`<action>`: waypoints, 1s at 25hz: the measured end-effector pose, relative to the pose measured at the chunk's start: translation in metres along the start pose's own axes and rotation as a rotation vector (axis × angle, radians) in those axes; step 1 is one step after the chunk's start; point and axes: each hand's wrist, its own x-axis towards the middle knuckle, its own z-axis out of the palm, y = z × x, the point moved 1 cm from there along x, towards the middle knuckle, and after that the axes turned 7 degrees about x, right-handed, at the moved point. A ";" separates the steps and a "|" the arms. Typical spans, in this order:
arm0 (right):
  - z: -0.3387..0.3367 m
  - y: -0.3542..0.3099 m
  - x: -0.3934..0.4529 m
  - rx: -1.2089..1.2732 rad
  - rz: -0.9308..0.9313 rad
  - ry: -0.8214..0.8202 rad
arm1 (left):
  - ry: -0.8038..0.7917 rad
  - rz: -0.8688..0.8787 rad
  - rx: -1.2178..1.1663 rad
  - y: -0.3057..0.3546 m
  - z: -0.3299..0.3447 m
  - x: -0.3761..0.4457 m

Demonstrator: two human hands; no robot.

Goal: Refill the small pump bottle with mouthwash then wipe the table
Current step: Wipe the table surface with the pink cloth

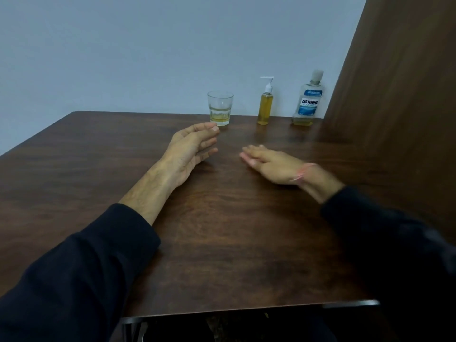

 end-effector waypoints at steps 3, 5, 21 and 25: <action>0.043 -0.058 0.006 -0.039 -0.227 -0.092 | 0.038 0.018 -0.017 0.002 -0.002 0.002; 0.060 -0.072 -0.009 -0.072 -0.348 -0.133 | 0.035 0.015 -0.012 0.003 -0.003 0.002; -0.059 0.116 -0.091 0.109 0.179 0.102 | -0.035 0.044 0.129 -0.006 -0.002 0.007; -0.049 0.105 -0.149 0.221 0.060 -0.003 | -0.045 0.076 0.204 -0.010 -0.001 0.012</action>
